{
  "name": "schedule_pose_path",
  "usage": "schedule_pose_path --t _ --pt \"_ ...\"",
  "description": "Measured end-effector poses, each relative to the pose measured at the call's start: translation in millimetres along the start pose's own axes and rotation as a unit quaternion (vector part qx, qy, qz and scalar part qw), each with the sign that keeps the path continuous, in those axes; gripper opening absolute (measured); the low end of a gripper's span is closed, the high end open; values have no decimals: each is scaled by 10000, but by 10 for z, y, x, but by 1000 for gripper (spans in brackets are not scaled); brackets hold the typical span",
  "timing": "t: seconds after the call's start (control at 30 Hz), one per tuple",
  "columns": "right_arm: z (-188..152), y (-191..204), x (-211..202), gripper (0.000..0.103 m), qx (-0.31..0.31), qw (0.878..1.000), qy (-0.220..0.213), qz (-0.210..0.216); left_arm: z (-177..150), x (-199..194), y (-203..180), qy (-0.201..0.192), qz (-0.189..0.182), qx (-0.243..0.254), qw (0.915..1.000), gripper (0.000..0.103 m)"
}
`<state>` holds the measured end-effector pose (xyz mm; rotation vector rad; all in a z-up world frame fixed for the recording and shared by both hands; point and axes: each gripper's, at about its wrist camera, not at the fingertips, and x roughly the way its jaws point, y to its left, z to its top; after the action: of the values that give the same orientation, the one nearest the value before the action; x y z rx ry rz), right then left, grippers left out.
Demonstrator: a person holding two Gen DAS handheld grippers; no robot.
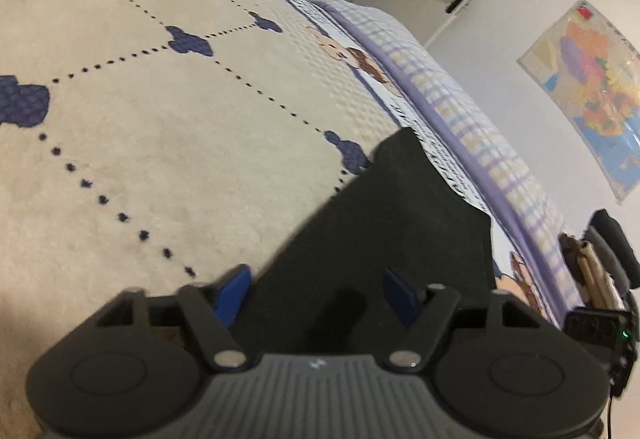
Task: Fold clothes
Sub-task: 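Close both grippers on the end of the cardigan strip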
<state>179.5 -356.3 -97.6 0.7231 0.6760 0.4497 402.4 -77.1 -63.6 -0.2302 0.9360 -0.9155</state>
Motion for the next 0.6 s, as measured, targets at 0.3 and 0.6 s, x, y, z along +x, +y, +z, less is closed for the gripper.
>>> schedule_pose_path --t 0.3,0.6 --pt "11 212 -219 8 -669 9974 197 -173 -223 28 -289 -504 898 518 9933 6" --pt "128 -51 -218 29 320 9994 107 -46 73 117 -102 -175 190 -36 9997 41"
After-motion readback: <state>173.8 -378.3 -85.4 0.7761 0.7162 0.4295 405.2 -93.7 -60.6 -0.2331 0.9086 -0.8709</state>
